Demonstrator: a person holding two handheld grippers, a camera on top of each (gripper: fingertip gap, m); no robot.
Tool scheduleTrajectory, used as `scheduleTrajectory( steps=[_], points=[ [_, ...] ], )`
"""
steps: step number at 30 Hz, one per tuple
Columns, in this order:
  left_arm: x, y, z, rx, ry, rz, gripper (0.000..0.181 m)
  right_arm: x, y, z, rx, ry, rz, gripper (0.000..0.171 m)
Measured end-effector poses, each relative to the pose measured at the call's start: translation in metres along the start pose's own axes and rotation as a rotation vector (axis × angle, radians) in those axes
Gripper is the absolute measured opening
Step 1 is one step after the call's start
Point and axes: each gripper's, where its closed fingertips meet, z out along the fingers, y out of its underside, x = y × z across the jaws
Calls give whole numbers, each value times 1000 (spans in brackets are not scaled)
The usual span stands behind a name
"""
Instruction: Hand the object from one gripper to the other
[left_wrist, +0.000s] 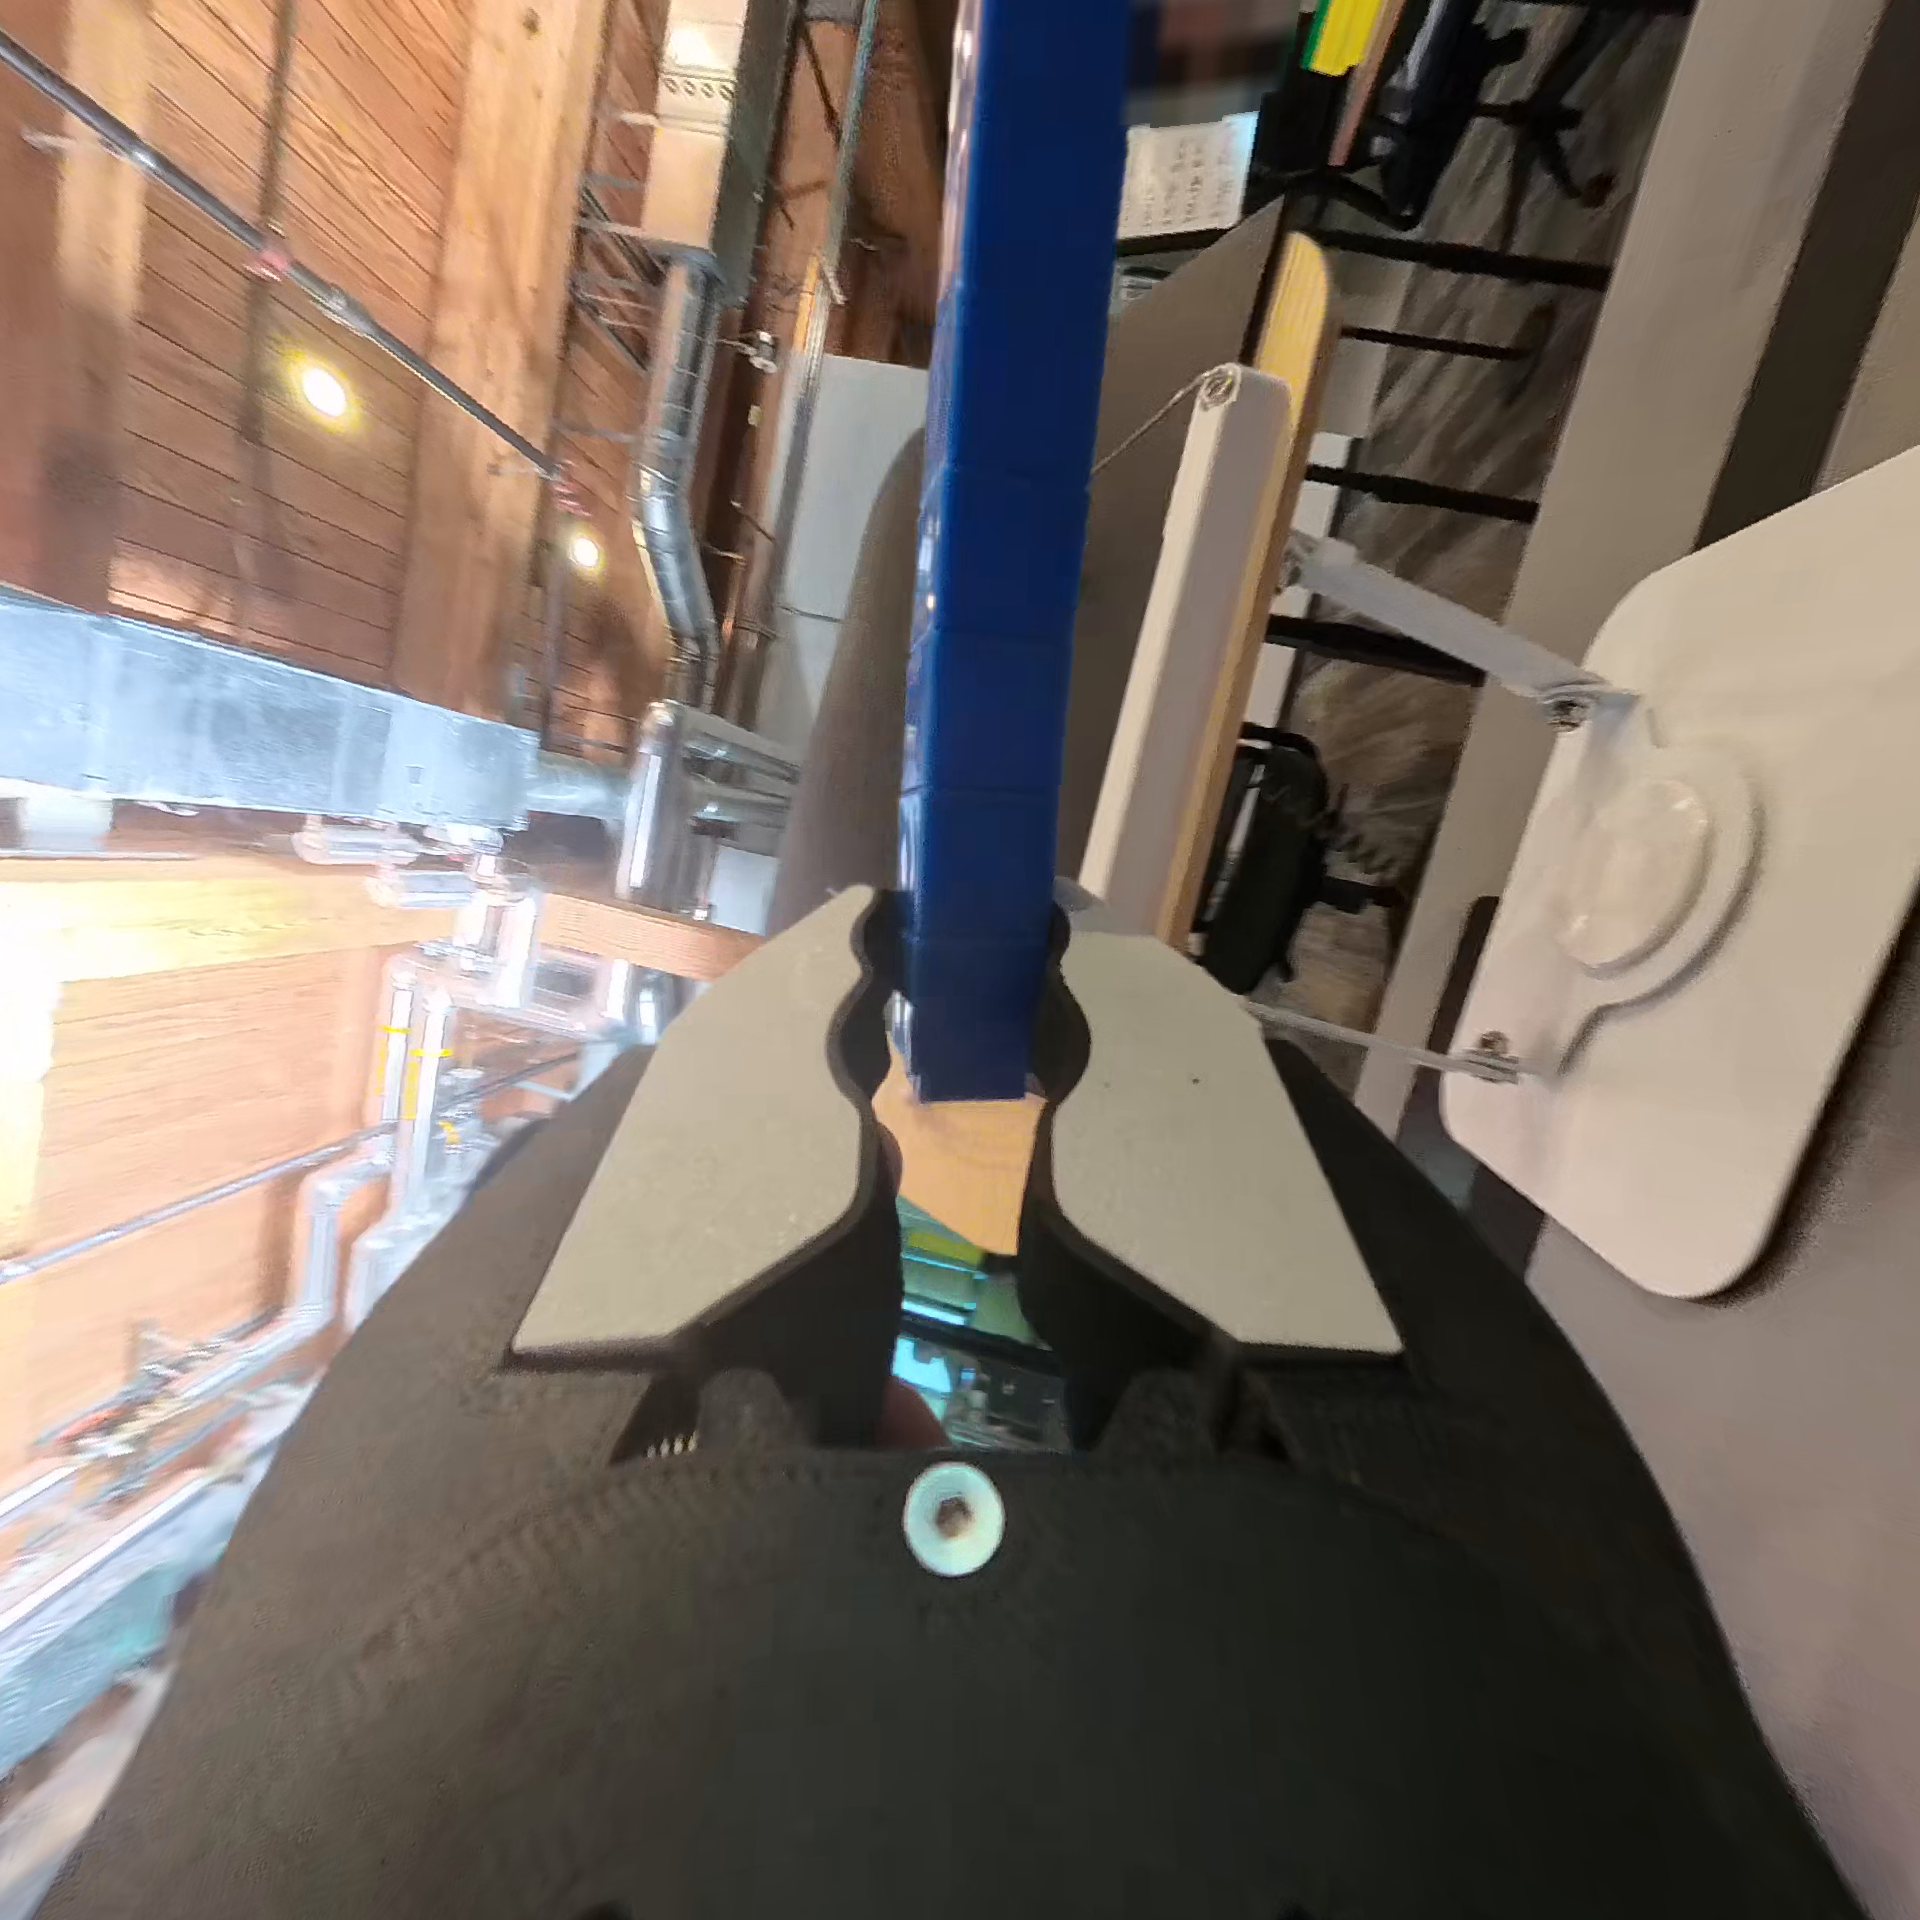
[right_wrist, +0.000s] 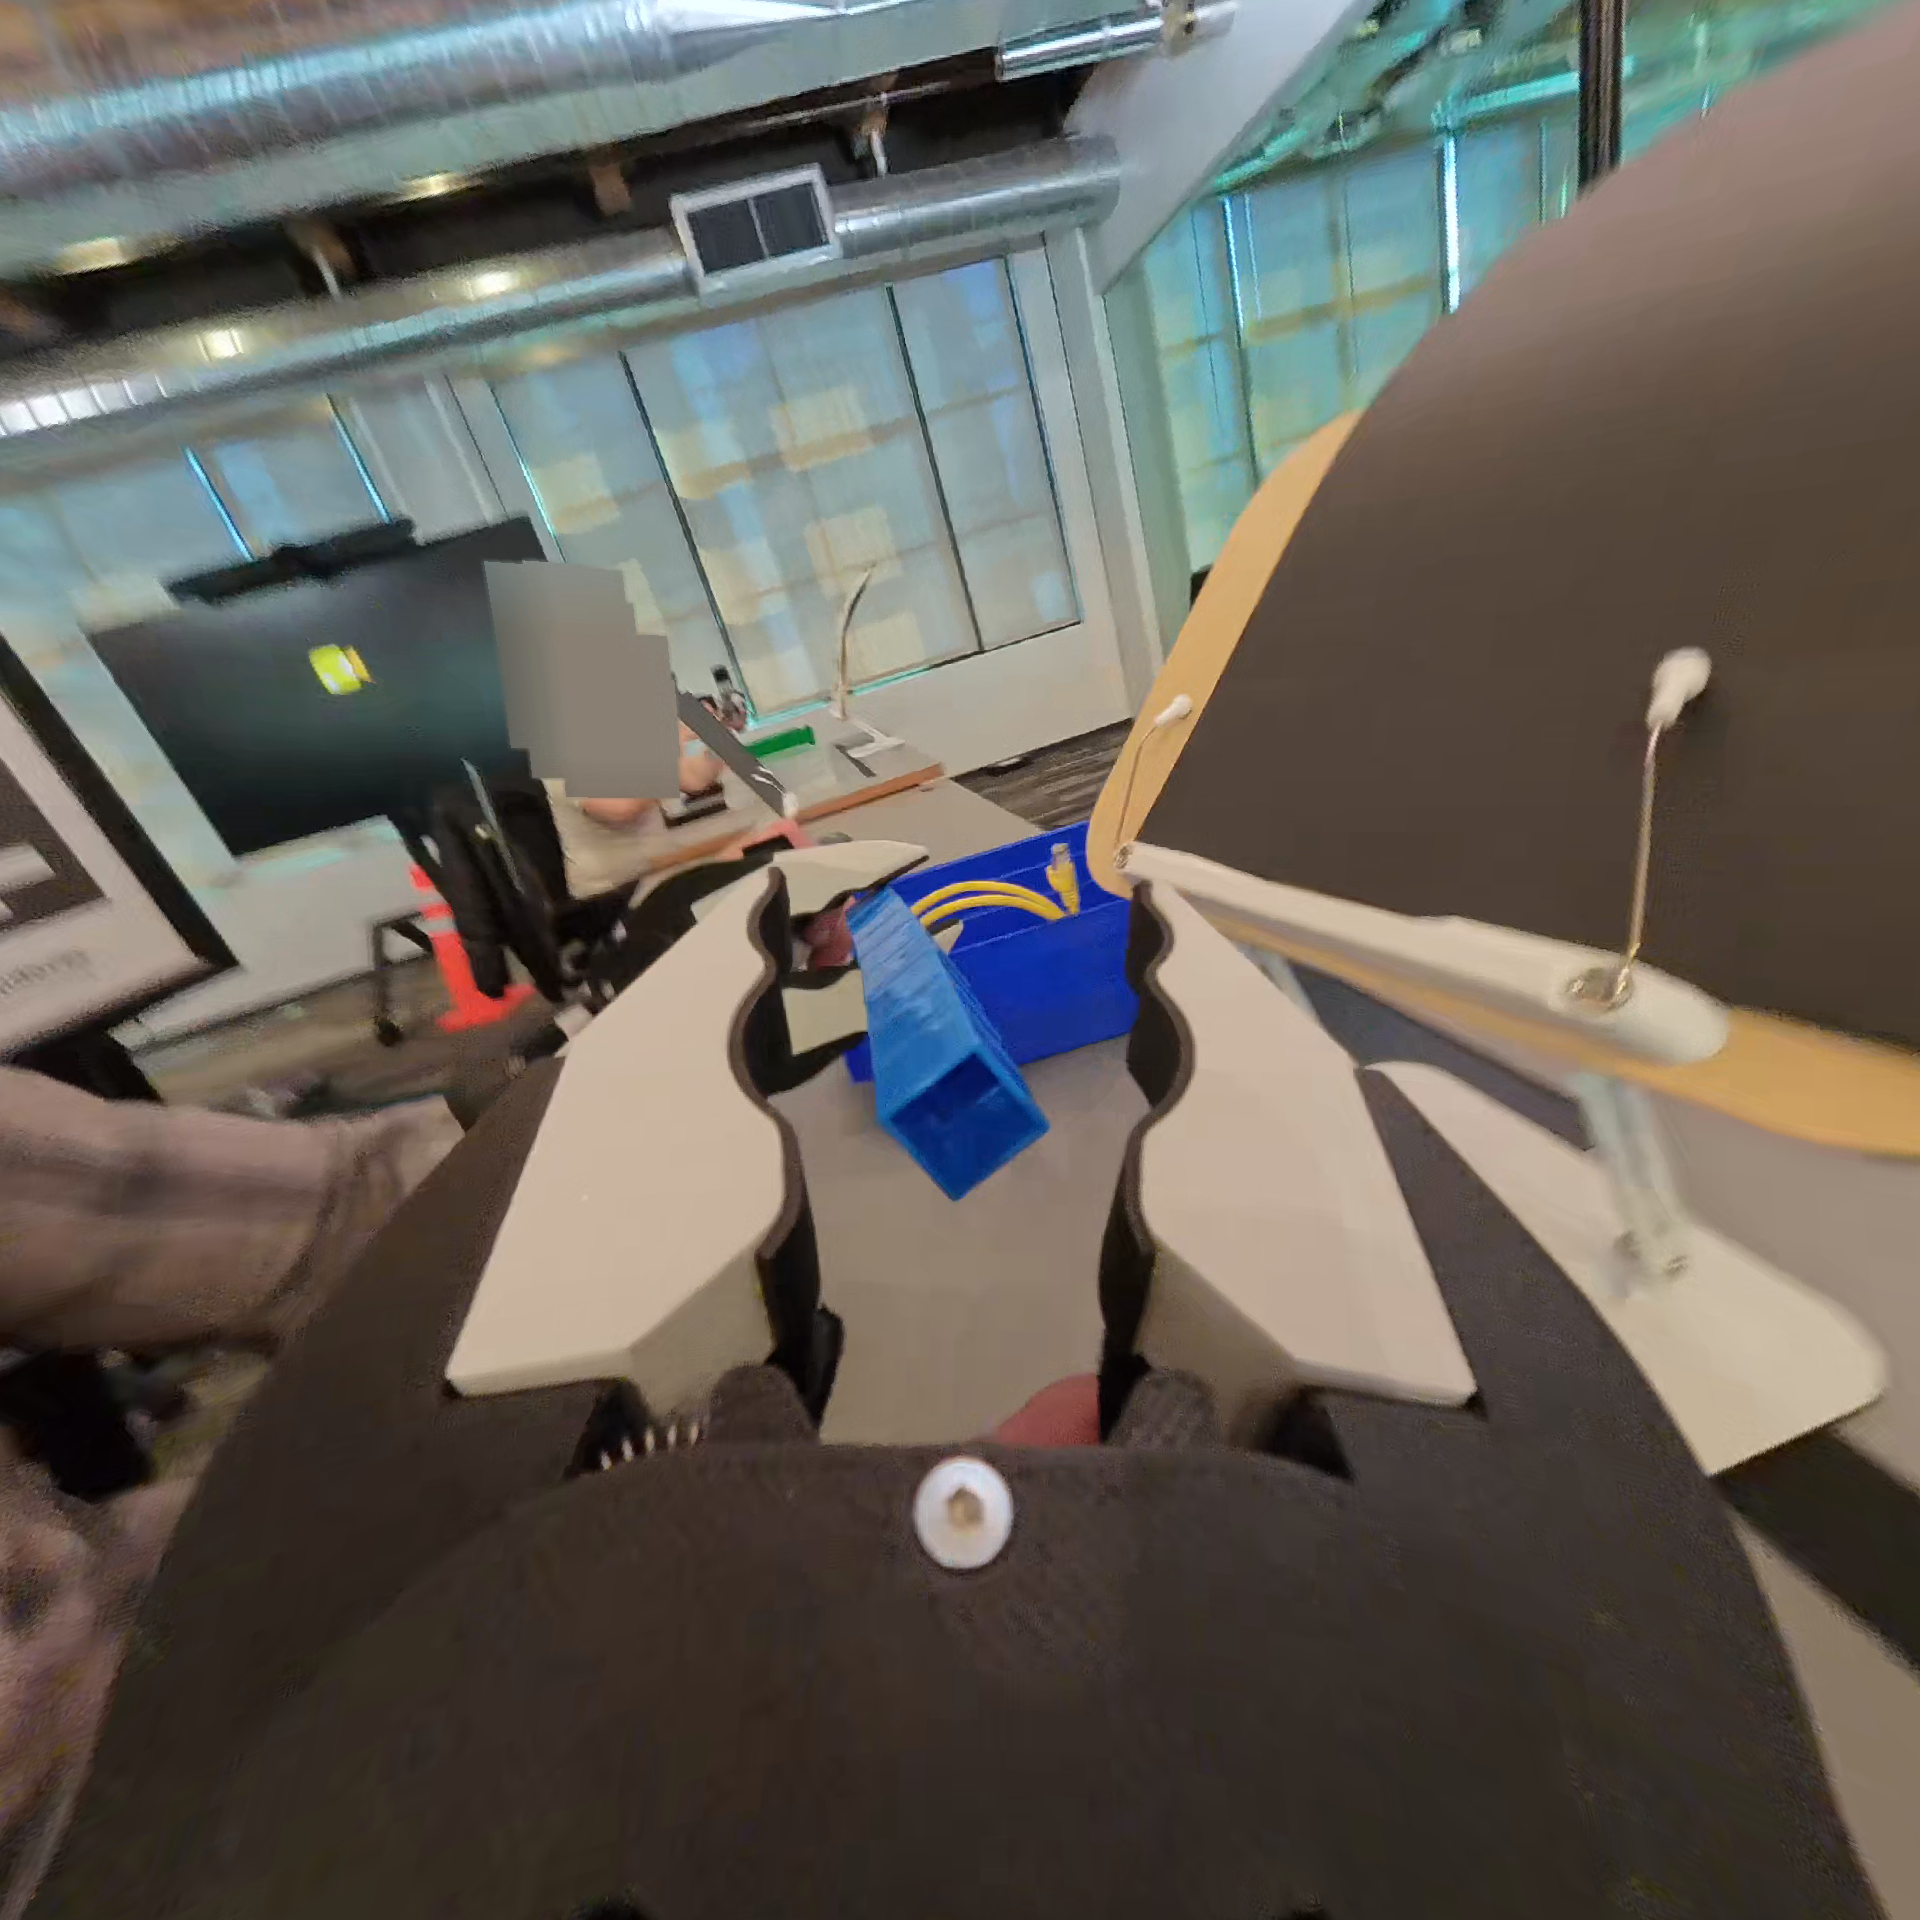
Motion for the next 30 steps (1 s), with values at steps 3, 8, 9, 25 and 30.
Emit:
scheduleTrajectory(
  steps=[3,8,9,25,30],
  points=[
    [5,9,0,-19,103,-71,24,-14,-10,-7,-26,30,-313,63],
    [11,7,-8,23,293,-193,24,-33,9,-15,-246,66,-919,60],
    [12,4,-10,35,325,-208,23,-34,13,-15,-285,74,-1004,59],
    [26,-30,-37,180,580,-309,23,-55,40,-10,-471,31,-1453,44],
    [26,-34,-44,214,621,-326,24,-64,45,-6,-476,3,-1486,36]
  ],
)
